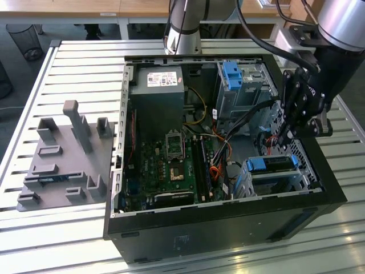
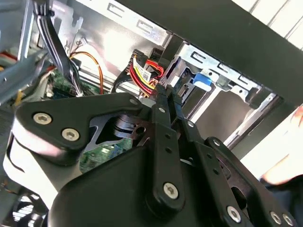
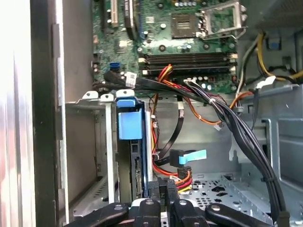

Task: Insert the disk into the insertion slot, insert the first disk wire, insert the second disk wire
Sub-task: 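Insert the first disk wire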

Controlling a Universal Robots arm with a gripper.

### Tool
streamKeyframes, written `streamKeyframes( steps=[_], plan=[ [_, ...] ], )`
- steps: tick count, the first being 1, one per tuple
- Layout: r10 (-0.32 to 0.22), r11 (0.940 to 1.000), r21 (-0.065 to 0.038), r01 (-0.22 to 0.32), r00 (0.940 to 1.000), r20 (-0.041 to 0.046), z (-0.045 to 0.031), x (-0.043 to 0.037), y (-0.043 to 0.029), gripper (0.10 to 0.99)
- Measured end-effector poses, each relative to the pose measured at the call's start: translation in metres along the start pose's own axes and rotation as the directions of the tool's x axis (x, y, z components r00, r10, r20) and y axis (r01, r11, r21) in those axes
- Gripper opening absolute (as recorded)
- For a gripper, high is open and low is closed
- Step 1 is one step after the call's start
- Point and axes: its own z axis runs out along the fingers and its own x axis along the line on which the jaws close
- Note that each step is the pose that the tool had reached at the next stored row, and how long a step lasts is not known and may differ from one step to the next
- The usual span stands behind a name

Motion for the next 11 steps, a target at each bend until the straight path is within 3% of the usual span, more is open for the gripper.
streamKeyframes(
  steps=[4,5,9,11],
  plan=[
    [-0.064,0.9979,0.002,0.064,0.9979,-0.0015,0.0003,0.0,0.0,0.176],
    [-0.071,0.9975,0.008,0.071,0.9975,-0.0018,0.0003,0.0,0.0002,0.176],
    [-0.071,0.9963,0.048,0.071,0.9974,-0.0031,0.0008,0.0003,0.0077,0.176],
    [-0.071,0.9956,0.061,0.071,0.9975,-0.0036,0.0011,0.0005,0.012,0.176]
  ],
)
